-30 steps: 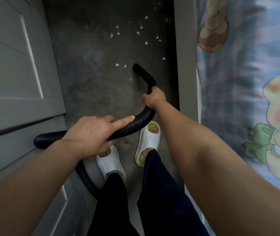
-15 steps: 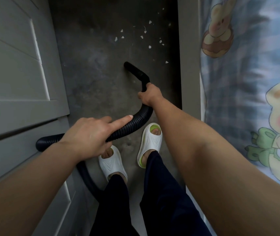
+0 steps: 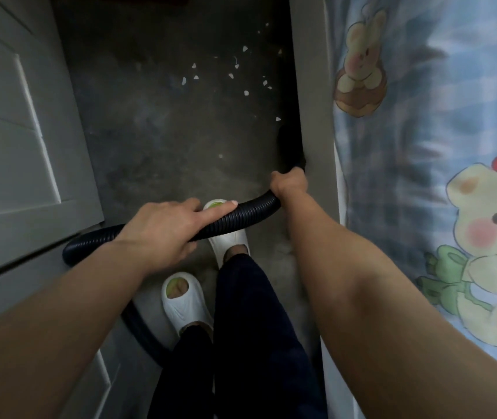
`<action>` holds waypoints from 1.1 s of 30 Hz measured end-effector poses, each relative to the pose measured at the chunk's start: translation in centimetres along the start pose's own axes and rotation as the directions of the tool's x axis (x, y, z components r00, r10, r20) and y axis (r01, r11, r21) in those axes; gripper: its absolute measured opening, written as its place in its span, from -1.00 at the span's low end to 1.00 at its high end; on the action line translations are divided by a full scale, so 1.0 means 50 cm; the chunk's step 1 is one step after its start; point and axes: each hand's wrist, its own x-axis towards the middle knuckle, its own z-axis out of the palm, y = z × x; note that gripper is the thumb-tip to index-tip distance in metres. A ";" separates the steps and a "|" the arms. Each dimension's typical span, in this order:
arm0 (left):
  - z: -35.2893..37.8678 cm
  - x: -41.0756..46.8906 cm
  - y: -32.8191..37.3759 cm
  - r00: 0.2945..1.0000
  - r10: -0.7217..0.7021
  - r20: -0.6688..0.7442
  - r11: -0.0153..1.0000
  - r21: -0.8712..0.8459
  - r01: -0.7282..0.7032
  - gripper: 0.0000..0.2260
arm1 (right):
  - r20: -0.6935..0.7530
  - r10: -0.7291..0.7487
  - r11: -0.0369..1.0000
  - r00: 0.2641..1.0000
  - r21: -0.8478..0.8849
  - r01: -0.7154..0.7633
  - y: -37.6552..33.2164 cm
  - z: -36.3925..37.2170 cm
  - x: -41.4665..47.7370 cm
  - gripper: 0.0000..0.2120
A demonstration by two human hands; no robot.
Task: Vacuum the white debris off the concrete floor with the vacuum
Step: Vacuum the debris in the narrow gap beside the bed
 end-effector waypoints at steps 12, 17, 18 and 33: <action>-0.039 0.060 -0.040 0.995 -0.088 0.055 0.989 -0.115 0.094 -0.10 | 0.059 -0.045 0.993 0.997 -0.108 0.051 -0.108 -0.014 0.044 -0.48; -0.054 0.109 -0.069 0.987 -0.161 -0.005 0.980 -0.124 0.159 -0.13 | 0.061 -0.089 0.987 0.994 -0.129 0.097 -0.182 -0.019 0.089 -0.45; -0.055 0.115 -0.074 0.986 -0.166 -0.006 0.979 -0.123 0.164 -0.14 | 0.064 -0.100 0.986 0.993 -0.128 0.107 -0.191 -0.019 0.095 -0.44; -0.078 0.195 -0.158 0.970 -0.237 -0.063 0.965 -0.128 0.228 -0.16 | 0.000 -0.047 0.999 0.999 0.027 0.047 -0.318 0.008 0.165 -0.38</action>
